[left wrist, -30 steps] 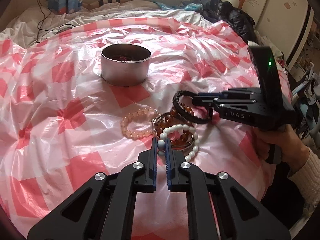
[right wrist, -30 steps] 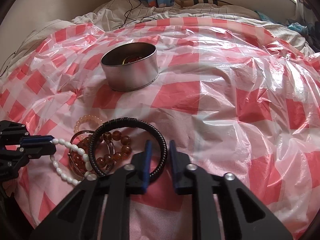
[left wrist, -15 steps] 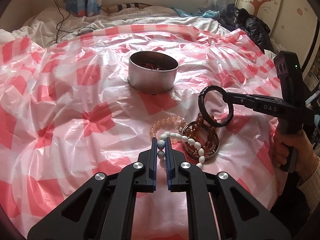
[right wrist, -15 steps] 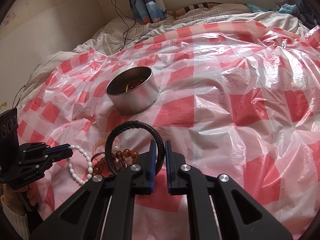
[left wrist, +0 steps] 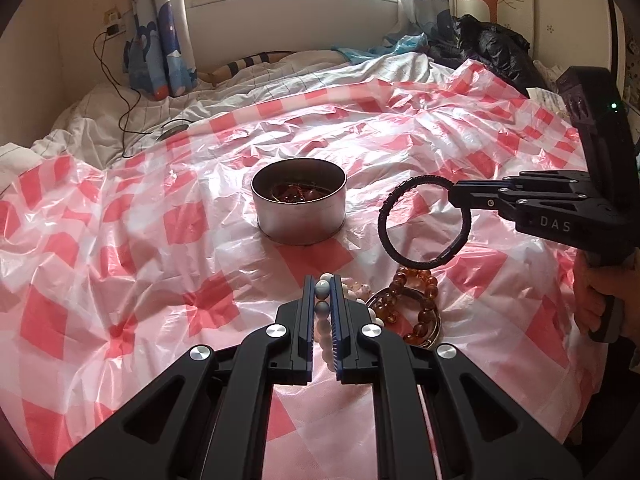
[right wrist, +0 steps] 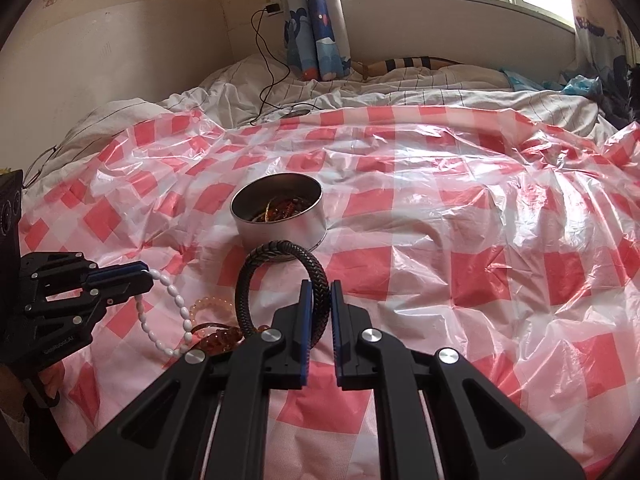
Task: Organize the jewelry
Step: 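Carry both held bracelets over the silver tin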
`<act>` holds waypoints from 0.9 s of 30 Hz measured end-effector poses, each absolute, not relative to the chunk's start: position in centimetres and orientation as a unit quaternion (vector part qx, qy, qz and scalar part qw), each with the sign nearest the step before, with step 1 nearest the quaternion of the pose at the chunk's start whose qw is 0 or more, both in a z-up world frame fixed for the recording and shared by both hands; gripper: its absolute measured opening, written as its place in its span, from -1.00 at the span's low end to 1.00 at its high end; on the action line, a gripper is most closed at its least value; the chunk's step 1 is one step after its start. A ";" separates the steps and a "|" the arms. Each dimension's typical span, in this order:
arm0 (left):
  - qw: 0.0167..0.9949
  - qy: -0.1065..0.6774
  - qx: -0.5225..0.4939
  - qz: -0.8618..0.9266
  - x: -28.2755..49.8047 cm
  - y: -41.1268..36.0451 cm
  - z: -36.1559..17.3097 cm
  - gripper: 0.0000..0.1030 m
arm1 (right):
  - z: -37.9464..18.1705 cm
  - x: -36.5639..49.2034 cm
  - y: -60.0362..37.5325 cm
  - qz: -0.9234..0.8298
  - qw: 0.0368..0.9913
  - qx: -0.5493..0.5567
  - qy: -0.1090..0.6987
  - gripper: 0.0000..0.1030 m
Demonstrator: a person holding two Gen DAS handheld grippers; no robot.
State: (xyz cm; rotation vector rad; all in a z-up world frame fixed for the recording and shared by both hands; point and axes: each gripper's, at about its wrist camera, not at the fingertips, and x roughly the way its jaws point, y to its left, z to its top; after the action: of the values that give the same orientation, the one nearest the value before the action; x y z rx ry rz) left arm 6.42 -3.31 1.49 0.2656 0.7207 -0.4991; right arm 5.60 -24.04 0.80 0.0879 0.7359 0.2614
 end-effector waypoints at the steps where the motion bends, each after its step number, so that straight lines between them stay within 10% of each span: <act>1: 0.898 0.349 0.131 -0.235 6.5 -3.5 1.4 -0.87 | 0.8 5.6 -24.0 0.128 0.924 0.041 0.358 -0.81; 27: 0.911 0.336 0.149 -0.186 6.8 -4.2 1.9 -0.87 | 1.1 5.6 -23.7 0.131 0.925 0.037 0.354 -0.81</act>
State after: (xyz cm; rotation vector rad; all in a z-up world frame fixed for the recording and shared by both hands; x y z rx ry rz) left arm 6.76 -4.16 1.86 0.3066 0.6926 -0.3838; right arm 5.57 -23.69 1.09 0.0751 0.7252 0.2690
